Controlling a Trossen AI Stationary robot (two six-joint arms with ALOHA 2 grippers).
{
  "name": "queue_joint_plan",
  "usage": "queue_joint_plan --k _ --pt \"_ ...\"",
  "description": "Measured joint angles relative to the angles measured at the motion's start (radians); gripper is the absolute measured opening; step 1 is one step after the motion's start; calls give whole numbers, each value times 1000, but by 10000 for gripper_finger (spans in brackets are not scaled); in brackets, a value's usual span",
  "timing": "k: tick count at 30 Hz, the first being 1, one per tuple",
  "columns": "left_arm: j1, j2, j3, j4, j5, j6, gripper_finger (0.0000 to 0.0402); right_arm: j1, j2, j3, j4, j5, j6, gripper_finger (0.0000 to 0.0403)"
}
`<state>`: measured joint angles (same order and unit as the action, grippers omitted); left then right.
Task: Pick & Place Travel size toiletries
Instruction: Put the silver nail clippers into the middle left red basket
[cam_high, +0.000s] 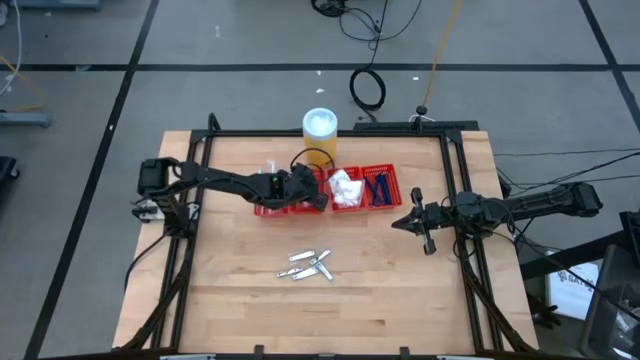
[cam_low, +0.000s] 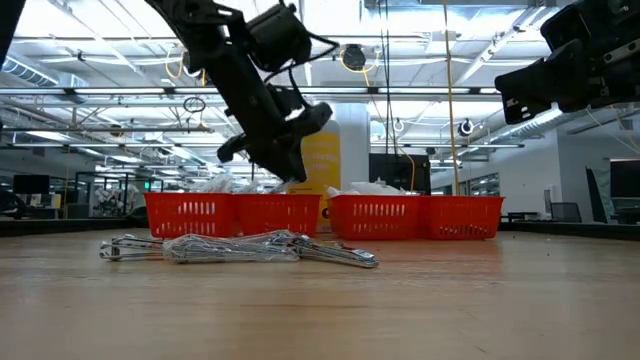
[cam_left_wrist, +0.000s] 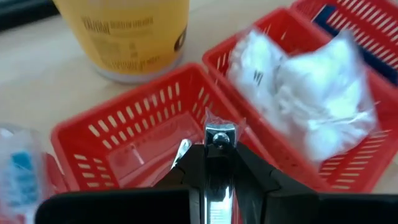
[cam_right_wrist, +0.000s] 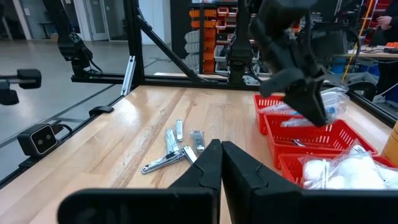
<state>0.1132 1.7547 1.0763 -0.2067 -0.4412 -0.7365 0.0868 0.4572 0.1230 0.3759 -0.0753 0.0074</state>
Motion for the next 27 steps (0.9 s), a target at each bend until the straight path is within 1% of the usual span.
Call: queue_joint_plan --k 4,7,9,15,18,24,27 --pt "0 28 0 2 8 -9 43 0 0 0 0 0 0 0" --pt "0 29 0 2 23 -9 39 0 0 0 0 0 0 0" --pt "0 29 0 3 23 -4 43 0 0 0 -1 0 0 0" --pt "0 29 0 2 24 8 107 0 0 0 0 0 0 0" --pt "0 29 0 2 24 8 131 0 0 0 0 0 0 0" --pt "0 29 0 2 24 14 154 0 0 0 -1 0 0 0" --pt "0 28 0 2 33 74 157 0 0 0 -1 0 0 0"
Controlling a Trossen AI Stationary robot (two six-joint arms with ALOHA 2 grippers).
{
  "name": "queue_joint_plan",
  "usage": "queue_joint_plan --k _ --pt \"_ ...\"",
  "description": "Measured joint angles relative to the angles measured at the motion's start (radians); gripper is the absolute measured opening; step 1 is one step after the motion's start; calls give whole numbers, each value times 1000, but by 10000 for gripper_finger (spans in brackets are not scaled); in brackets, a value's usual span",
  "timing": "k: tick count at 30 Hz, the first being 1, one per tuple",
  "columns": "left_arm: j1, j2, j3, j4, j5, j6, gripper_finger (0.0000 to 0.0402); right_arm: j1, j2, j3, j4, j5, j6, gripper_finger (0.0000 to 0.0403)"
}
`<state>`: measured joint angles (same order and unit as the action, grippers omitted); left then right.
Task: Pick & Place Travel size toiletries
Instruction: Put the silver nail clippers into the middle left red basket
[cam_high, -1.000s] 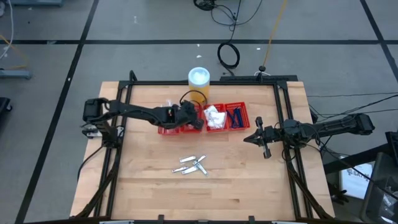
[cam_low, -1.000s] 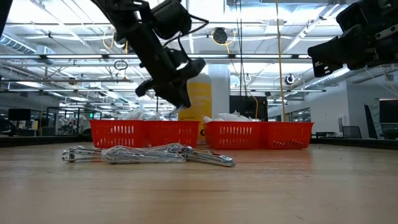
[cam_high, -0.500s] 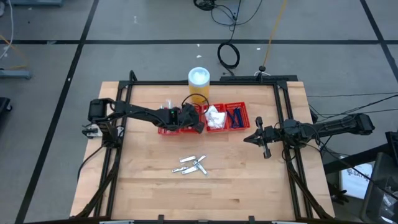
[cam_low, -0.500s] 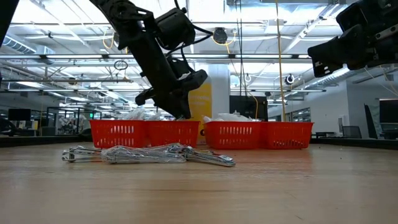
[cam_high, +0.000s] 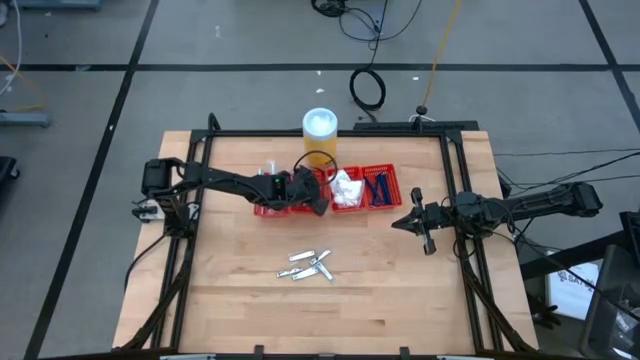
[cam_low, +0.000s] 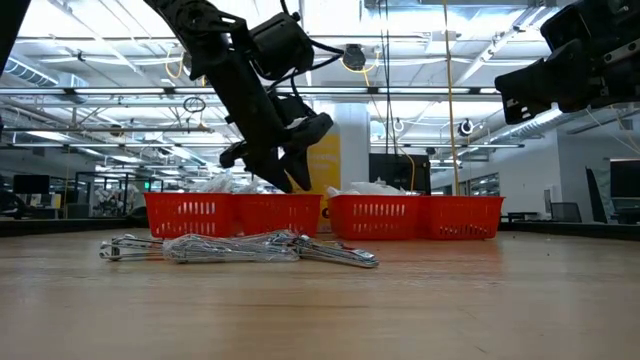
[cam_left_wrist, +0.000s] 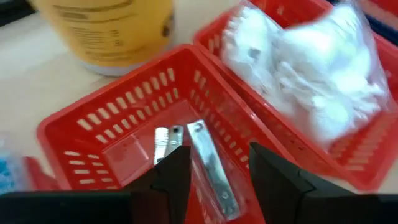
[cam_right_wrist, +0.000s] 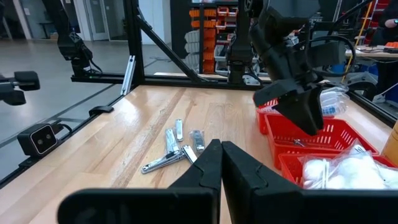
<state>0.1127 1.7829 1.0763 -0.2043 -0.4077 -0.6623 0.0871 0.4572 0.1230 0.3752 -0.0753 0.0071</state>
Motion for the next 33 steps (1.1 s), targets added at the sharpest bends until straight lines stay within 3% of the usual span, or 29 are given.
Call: queue_joint_plan --k 7,9,18,26,33 --pt "-16 -68 0 -1 262 160 158 0 0 0 -7 0 0 0" --pt "-39 -99 0 -5 294 168 158 0 1 0 -7 0 0 0" --pt "-244 -164 1 -11 203 307 159 0 1 0 -7 0 -3 0" --pt "-396 -110 1 -53 189 287 159 0 4 0 -6 0 -3 0" --pt "-443 -35 1 -55 188 193 159 0 8 0 -2 1 -3 0"
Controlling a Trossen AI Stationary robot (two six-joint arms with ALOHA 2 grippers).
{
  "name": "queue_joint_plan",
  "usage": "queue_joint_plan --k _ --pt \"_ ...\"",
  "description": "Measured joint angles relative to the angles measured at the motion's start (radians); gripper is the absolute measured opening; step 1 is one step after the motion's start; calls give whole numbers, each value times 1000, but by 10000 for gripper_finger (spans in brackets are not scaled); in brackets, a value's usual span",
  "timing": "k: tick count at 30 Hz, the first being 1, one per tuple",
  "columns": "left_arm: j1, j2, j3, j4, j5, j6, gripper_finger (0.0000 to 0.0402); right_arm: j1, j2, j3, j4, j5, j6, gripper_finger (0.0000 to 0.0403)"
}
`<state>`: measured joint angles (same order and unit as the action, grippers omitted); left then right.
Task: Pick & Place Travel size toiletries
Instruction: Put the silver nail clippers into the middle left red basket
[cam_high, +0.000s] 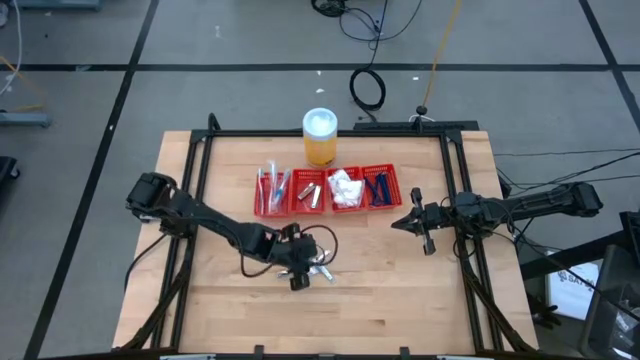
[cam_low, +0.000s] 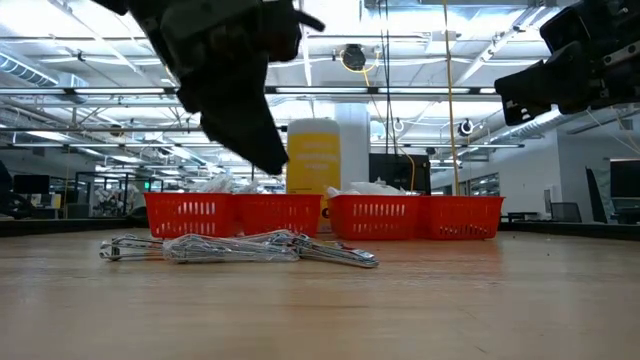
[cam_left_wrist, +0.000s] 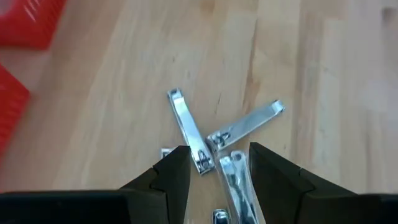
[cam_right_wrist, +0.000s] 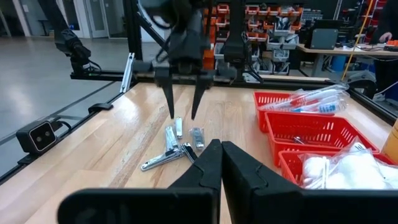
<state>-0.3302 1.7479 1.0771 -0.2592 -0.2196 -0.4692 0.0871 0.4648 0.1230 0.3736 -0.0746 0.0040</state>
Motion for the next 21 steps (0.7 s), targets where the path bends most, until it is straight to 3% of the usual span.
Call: queue_joint_plan --k 12,21 --pt "11 115 0 -27 -1 -13 159 0 1 0 2 0 3 0" --pt "15 134 0 -94 -18 -33 159 0 7 0 2 0 3 0"
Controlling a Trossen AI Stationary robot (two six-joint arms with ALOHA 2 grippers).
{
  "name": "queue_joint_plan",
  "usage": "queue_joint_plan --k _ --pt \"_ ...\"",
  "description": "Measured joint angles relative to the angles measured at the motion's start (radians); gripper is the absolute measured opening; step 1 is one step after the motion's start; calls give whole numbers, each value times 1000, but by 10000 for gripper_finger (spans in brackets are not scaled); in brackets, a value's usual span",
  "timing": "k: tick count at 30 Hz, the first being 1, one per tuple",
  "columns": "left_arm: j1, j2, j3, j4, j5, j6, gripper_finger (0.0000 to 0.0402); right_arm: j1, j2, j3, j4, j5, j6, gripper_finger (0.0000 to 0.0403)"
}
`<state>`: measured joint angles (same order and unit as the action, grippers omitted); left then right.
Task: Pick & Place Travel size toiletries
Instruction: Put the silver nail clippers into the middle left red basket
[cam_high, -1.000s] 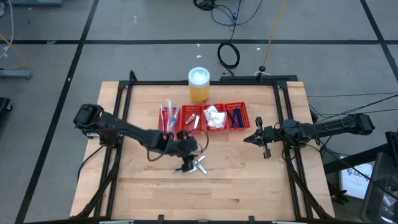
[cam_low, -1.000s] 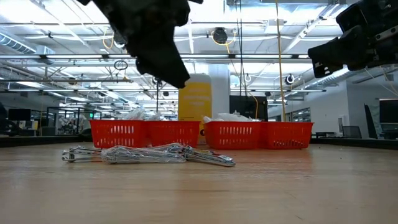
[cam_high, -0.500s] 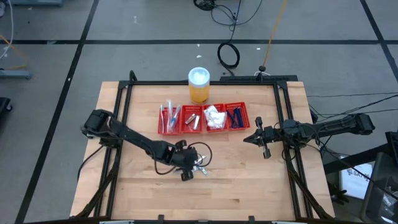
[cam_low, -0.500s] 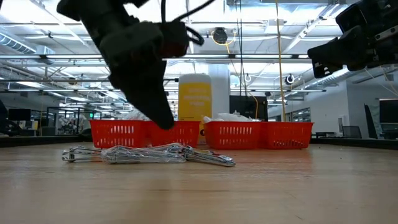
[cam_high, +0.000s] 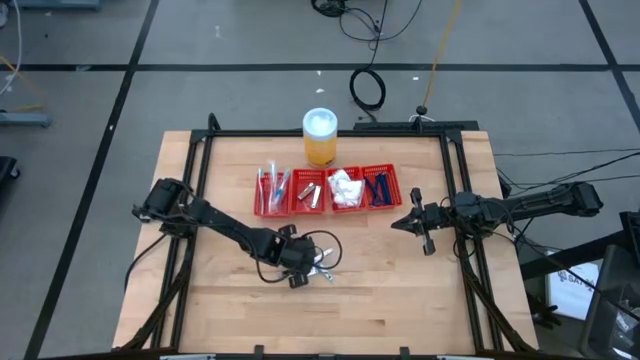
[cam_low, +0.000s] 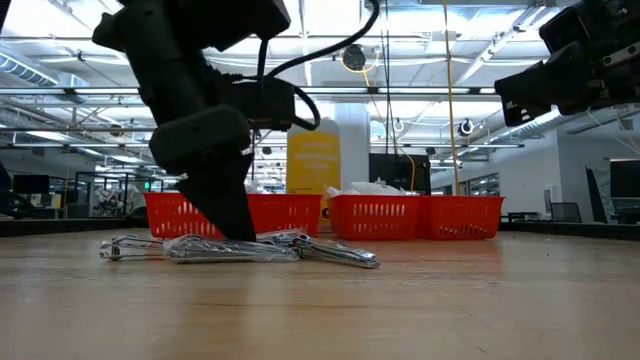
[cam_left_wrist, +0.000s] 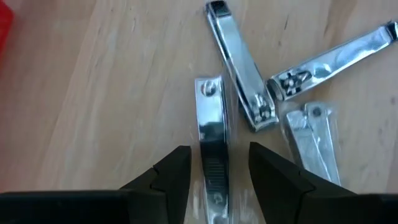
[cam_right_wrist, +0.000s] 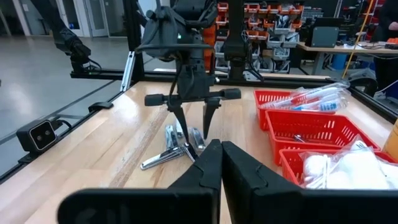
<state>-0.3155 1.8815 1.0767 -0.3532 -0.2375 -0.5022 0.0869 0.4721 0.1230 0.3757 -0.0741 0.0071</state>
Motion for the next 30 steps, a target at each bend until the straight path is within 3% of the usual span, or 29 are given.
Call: queue_joint_plan --k 30 --pt "2 30 -2 -9 -4 -49 158 0 2 0 1 0 0 0"
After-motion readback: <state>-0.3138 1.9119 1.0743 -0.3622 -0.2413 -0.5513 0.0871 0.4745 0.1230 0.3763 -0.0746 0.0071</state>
